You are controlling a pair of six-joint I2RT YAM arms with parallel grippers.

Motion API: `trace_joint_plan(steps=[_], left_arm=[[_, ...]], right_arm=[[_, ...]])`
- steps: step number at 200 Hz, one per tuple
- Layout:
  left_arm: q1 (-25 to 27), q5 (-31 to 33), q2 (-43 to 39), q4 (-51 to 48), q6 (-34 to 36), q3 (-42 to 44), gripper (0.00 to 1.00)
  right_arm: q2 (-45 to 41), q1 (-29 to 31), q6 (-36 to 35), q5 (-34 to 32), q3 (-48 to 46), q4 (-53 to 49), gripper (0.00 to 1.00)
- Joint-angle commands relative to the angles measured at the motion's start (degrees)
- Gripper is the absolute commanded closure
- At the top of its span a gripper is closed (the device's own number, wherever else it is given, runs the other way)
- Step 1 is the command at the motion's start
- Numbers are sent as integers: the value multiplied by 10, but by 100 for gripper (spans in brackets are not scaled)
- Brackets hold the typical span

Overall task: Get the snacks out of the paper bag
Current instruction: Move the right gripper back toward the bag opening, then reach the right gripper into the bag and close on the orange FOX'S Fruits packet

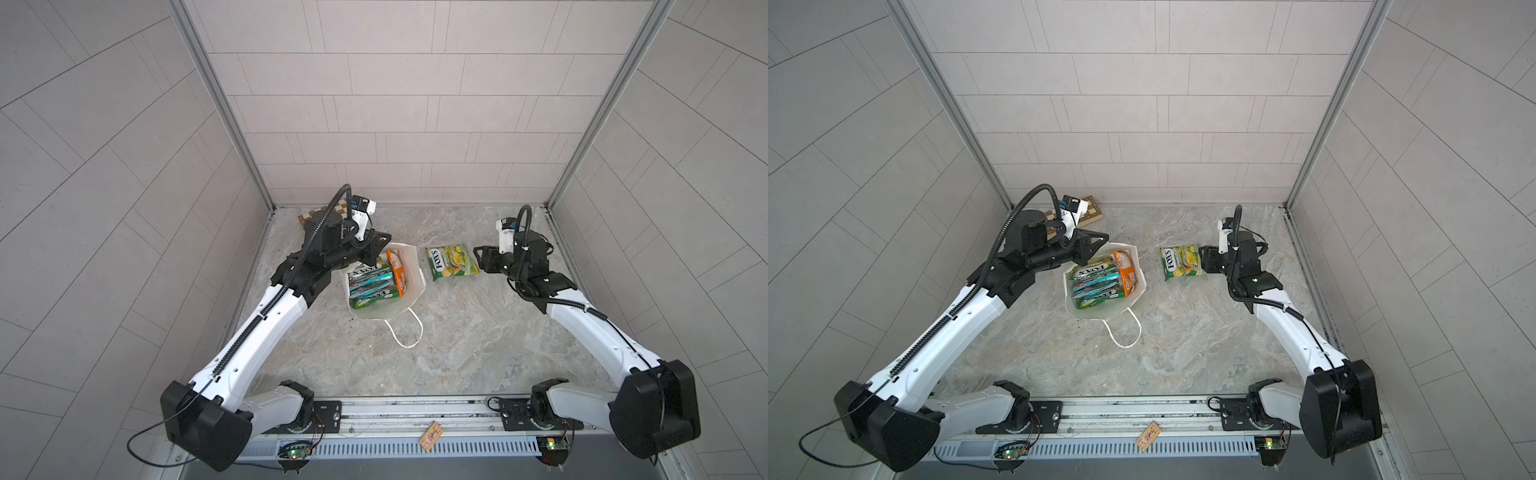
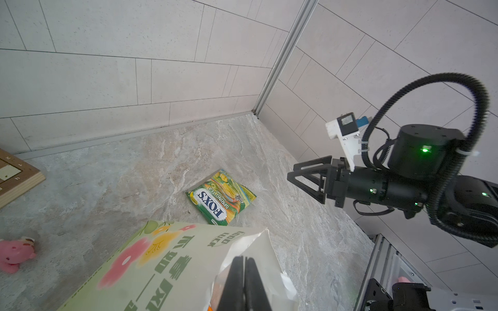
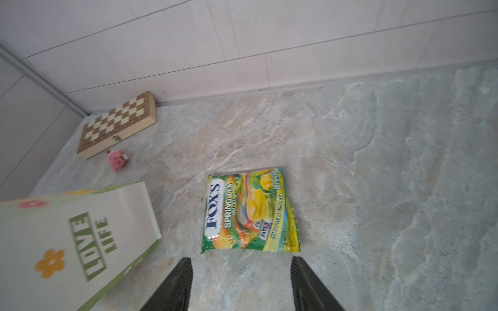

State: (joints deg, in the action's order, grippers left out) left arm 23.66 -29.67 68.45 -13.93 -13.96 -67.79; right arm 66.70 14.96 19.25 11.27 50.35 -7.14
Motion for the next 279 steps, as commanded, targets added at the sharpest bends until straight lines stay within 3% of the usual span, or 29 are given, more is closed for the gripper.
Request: trace_joint_plan(steps=[1,57,127,192,279], left_arm=[[5,-14,-6,17,0,-1,100],[5,-13,-13,18,1,0,100],[7,-14,-13,17,0,-1,100],[6,-16,-15,18,0,0,100],[6,-14,-20,19,1,1,100]], right_arm=[[-37,56,-34,-19,17,-55,40],[-39,213,-64,-23,83,-93,40],[67,348,-94,-37,177,-110,42],[186,417,-121,-158,245,-149,47],[282,432,-117,-298,288,-196,57]])
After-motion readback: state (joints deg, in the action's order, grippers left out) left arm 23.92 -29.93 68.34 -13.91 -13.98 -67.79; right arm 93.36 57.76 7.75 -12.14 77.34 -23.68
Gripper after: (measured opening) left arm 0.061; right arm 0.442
